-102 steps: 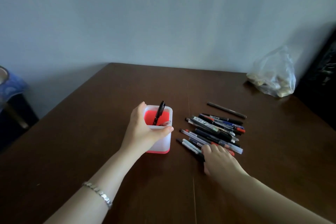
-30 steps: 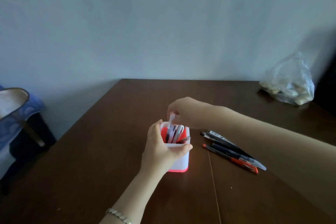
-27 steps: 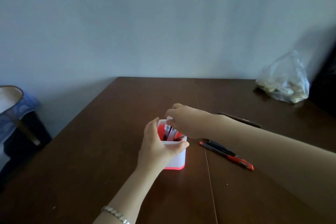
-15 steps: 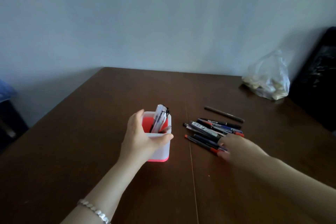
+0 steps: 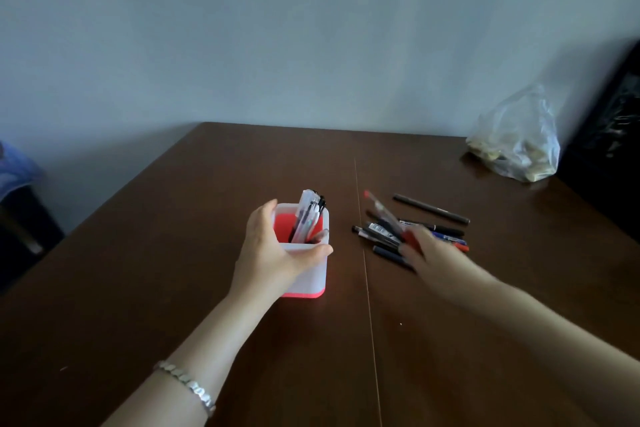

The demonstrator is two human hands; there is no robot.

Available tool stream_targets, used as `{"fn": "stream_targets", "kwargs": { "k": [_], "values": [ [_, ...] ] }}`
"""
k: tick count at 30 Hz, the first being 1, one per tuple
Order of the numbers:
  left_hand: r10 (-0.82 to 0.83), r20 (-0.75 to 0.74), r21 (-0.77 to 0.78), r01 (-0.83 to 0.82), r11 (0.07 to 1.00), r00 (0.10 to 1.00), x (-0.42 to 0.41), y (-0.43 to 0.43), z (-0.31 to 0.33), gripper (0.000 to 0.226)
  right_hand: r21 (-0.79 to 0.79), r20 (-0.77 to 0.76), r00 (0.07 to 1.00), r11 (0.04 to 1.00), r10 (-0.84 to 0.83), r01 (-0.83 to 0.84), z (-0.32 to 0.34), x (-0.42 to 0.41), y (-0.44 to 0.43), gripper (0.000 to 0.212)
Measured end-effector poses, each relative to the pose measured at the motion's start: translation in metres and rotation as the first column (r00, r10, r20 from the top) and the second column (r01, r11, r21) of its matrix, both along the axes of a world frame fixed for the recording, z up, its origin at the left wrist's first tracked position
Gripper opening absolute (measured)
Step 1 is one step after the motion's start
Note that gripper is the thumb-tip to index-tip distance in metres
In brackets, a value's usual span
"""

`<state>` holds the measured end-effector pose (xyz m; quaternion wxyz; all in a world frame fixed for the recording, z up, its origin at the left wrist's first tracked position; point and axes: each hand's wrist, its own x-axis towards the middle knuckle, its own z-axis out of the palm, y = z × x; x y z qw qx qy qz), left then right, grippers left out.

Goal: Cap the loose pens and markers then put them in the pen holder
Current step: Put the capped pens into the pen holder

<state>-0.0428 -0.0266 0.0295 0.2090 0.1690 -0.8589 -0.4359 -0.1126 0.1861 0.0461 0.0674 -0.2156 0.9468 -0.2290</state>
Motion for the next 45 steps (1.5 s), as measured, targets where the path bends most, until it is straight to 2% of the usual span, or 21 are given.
{"fn": "stream_targets", "kwargs": {
  "k": [2, 4, 6, 9, 10, 12, 15, 18, 20, 22, 23, 25, 28, 32, 34, 41, 45],
  "values": [
    [0.001, 0.007, 0.005, -0.001, 1.0, 1.0, 0.0, -0.001, -0.001, 0.098, -0.169, -0.138, 0.99, 0.984, 0.022, -0.046, 0.035, 0.001, -0.007, 0.024],
    [0.007, 0.014, -0.004, -0.007, 1.0, 1.0, -0.001, -0.002, -0.002, 0.099, -0.173, -0.206, 0.967, 0.967, 0.147, -0.184, 0.07, 0.006, -0.02, 0.024],
    [0.014, 0.0, -0.015, -0.014, 1.0, 1.0, -0.001, -0.002, -0.003, 0.098, -0.025, -0.162, 0.936, 0.947, 0.313, -0.321, 0.094, 0.01, -0.037, 0.025],
    [0.019, -0.003, -0.036, -0.019, 0.999, 1.0, -0.001, -0.001, -0.003, 0.098, 0.331, -0.129, 0.878, 0.855, 0.46, -0.399, 0.104, 0.006, -0.072, 0.03],
    [0.021, 0.001, -0.045, -0.021, 0.999, 1.0, -0.001, -0.002, -0.003, 0.098, 0.401, -0.126, 0.865, 0.823, 0.485, -0.403, 0.103, 0.006, -0.084, 0.029],
    [0.016, 0.0, -0.057, -0.016, 0.998, 1.0, -0.001, -0.002, -0.004, 0.096, 0.415, -0.132, 0.853, 0.809, 0.505, -0.415, 0.096, 0.005, -0.103, 0.026],
    [0.003, -0.009, -0.04, -0.003, 0.999, 1.0, -0.001, -0.002, -0.003, 0.093, 0.202, -0.147, 0.886, 0.891, 0.439, -0.407, 0.088, 0.002, -0.11, 0.032],
    [-0.019, -0.003, -0.014, 0.019, 1.0, 1.0, -0.002, -0.003, -0.002, 0.093, -0.043, -0.185, 0.943, 0.956, 0.277, -0.289, 0.081, -0.007, -0.081, 0.03],
    [-0.035, -0.01, 0.011, 0.035, 0.999, 0.999, -0.002, -0.004, -0.004, 0.094, 0.033, -0.17, 0.965, 0.98, 0.198, -0.195, 0.067, -0.017, -0.047, 0.023],
    [-0.032, -0.019, 0.032, 0.033, 0.999, 0.999, -0.003, -0.004, -0.005, 0.096, 0.263, -0.103, 0.985, 0.959, 0.137, -0.106, 0.044, -0.022, -0.01, 0.02],
    [-0.024, -0.023, 0.032, 0.025, 0.999, 0.999, -0.002, -0.004, -0.005, 0.097, 0.361, -0.067, 0.993, 0.93, 0.101, -0.071, 0.031, -0.022, 0.006, 0.022],
    [-0.019, -0.038, 0.022, 0.02, 1.0, 0.999, -0.002, -0.002, -0.005, 0.099, 0.458, -0.034, 0.999, 0.889, 0.04, -0.02, 0.006, -0.018, 0.028, 0.034],
    [-0.021, -0.072, 0.034, 0.023, 0.999, 0.997, -0.002, -0.001, -0.005, 0.092, 0.423, -0.074, 0.997, 0.906, 0.021, 0.013, -0.022, -0.01, 0.039, 0.051],
    [-0.03, -0.073, 0.039, 0.033, 0.999, 0.997, -0.001, 0.0, -0.005, 0.089, 0.259, -0.082, 0.996, 0.964, -0.042, 0.062, -0.04, -0.012, 0.036, 0.046],
    [-0.029, -0.065, 0.038, 0.031, 0.999, 0.997, -0.002, -0.001, -0.005, 0.089, 0.234, -0.054, 0.997, 0.97, -0.049, 0.06, -0.042, -0.016, 0.033, 0.041],
    [-0.017, -0.049, 0.008, 0.018, 1.0, 0.999, -0.004, -0.004, -0.009, 0.09, 0.439, -0.046, 0.998, 0.898, 0.047, -0.022, -0.053, -0.007, 0.024, 0.039],
    [-0.012, -0.034, -0.032, 0.011, 0.999, 0.999, -0.003, -0.003, -0.007, 0.093, 0.216, 0.087, 0.994, 0.973, 0.066, -0.084, -0.014, 0.002, 0.023, 0.016]
  ]
}}
